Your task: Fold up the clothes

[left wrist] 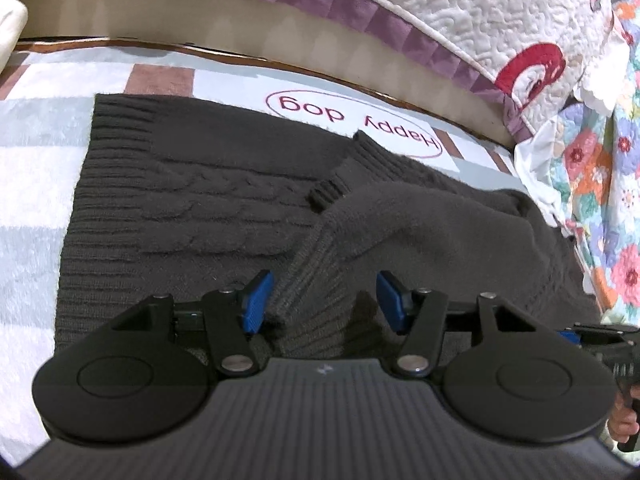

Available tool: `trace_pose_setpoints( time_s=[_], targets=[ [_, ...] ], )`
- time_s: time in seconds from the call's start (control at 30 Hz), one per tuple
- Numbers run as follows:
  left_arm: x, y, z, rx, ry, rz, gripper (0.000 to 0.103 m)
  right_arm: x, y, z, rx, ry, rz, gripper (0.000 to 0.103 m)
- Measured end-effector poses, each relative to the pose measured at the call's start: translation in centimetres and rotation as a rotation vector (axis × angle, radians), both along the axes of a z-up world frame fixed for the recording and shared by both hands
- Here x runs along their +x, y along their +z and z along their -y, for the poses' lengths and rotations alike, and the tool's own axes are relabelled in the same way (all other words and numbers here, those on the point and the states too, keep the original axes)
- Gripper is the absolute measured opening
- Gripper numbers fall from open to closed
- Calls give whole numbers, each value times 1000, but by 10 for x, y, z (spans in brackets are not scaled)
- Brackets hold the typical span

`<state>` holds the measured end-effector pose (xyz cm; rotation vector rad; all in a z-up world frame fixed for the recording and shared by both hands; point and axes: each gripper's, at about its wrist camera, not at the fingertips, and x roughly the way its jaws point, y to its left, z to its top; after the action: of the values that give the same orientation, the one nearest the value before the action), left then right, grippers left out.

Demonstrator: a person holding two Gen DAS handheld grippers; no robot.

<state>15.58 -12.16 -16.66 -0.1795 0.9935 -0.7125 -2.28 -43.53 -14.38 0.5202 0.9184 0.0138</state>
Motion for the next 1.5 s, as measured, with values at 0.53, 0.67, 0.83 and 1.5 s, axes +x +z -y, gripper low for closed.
trace_pose_setpoints(
  time_s=[0.53, 0.67, 0.83, 1.5],
  targets=[
    [-9, 15, -2, -53, -36, 47, 11, 10, -28, 0, 155, -198, 134, 41],
    [-8, 24, -29, -289, 30, -151, 11, -12, 7, 8, 123, -169, 233, 11],
    [-18, 17, -37, -264, 14, -231, 11, -36, 44, 5, -20, -39, 181, 11],
    [-57, 60, -4, -118, -169, 95, 40, -59, 36, 108, -198, -308, 57, 57]
  ],
)
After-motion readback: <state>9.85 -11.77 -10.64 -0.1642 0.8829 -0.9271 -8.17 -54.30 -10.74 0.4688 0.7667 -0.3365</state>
